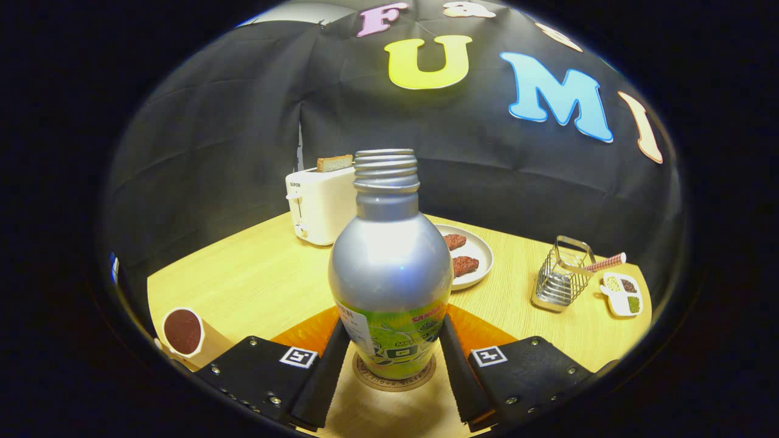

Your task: Take the bottle from table, then pour the juice into the cup, finally place the bottle on the coaster

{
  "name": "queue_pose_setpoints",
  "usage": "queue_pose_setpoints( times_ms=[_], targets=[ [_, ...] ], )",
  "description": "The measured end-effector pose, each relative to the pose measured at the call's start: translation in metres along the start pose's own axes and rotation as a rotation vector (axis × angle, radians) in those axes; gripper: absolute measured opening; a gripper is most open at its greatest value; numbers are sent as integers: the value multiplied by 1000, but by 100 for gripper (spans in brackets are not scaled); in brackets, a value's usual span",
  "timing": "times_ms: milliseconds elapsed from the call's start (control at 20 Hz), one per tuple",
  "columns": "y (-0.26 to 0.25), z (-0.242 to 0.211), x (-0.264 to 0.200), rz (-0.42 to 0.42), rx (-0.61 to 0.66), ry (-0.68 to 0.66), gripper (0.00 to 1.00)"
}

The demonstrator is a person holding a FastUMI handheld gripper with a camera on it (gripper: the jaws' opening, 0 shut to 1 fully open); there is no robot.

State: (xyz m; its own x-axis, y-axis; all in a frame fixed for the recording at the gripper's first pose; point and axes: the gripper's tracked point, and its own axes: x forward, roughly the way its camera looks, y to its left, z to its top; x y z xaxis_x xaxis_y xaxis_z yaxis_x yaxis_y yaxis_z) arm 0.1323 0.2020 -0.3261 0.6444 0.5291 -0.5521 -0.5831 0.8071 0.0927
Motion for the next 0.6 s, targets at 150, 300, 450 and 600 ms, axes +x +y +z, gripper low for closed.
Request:
queue_pose_setpoints(
  times_ms=[150, 300, 450, 600],
  targets=[
    [2, -5, 5, -9, -6, 7, 79],
    [3, -11, 10, -16, -14, 9, 79],
    [0, -18, 13, -29, -3, 19, 80],
    [-1, -25, 13, -37, 27, 28, 82]
  ],
)
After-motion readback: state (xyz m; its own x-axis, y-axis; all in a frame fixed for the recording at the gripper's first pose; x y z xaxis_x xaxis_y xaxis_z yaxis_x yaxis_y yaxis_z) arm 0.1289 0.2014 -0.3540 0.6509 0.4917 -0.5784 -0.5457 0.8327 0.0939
